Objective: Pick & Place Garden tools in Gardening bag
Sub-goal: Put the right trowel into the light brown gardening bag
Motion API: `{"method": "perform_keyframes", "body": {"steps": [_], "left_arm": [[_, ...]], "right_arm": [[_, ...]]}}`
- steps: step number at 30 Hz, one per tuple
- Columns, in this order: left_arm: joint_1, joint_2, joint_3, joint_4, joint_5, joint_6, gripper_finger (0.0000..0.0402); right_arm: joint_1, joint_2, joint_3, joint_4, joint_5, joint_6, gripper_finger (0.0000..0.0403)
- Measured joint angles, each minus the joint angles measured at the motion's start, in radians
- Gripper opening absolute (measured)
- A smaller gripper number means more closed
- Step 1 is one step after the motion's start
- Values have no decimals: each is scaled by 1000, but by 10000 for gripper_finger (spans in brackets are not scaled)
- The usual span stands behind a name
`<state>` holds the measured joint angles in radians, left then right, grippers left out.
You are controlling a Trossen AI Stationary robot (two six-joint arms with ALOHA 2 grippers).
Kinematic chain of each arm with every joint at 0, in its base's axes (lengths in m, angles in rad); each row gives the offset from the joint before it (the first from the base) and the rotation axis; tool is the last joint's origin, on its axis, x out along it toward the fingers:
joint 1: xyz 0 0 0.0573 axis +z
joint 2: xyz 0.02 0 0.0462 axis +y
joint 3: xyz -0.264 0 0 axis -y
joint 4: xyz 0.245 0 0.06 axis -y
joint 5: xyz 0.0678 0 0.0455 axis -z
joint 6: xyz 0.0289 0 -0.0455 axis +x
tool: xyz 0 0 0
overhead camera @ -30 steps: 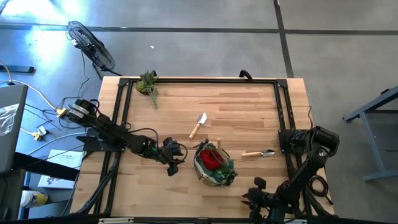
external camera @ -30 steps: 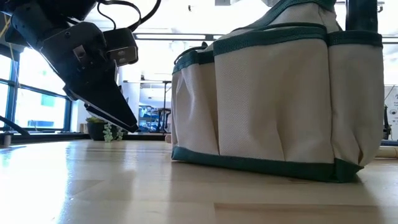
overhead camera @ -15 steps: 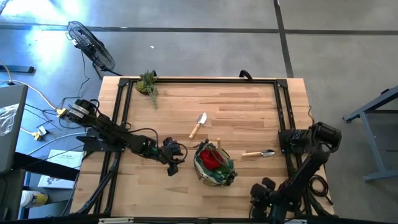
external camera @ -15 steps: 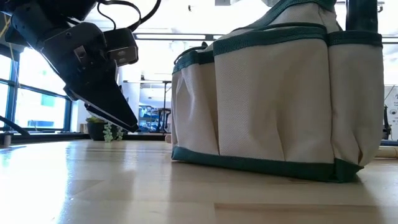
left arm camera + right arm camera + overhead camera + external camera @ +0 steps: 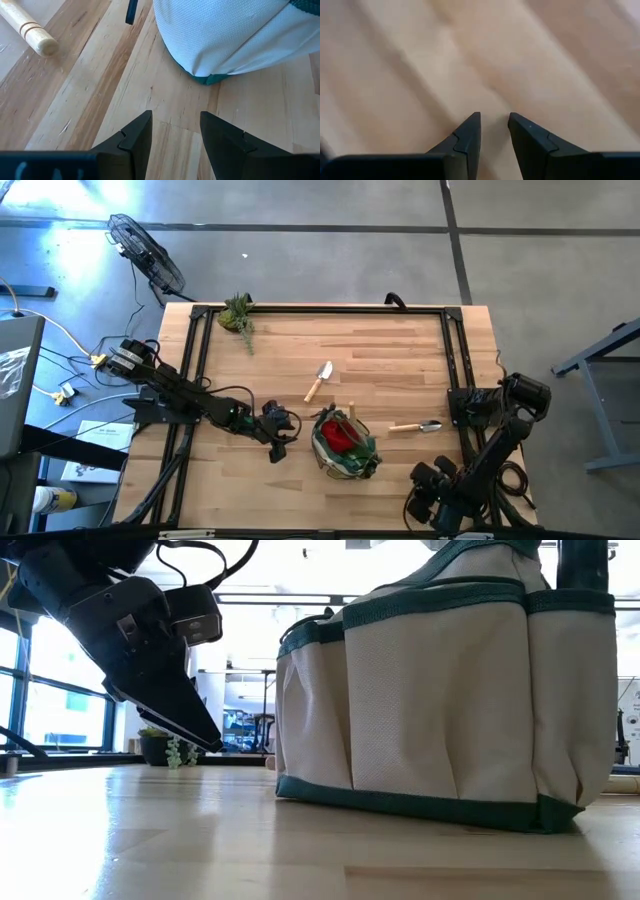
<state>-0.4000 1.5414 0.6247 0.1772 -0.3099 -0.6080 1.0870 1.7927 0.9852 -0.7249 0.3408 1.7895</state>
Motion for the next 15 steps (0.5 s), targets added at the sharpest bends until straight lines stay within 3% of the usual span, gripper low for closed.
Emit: {"method": "perform_keyframes", "body": {"steps": [10, 15], "left_arm": [[0, 100, 2, 24, -14, -27, 161], [0, 124, 2, 49, -14, -1, 161]], "right_arm": [[22, 4, -4, -227, -15, 158, 97], [43, 5, -6, -383, -110, 284, 97]]}}
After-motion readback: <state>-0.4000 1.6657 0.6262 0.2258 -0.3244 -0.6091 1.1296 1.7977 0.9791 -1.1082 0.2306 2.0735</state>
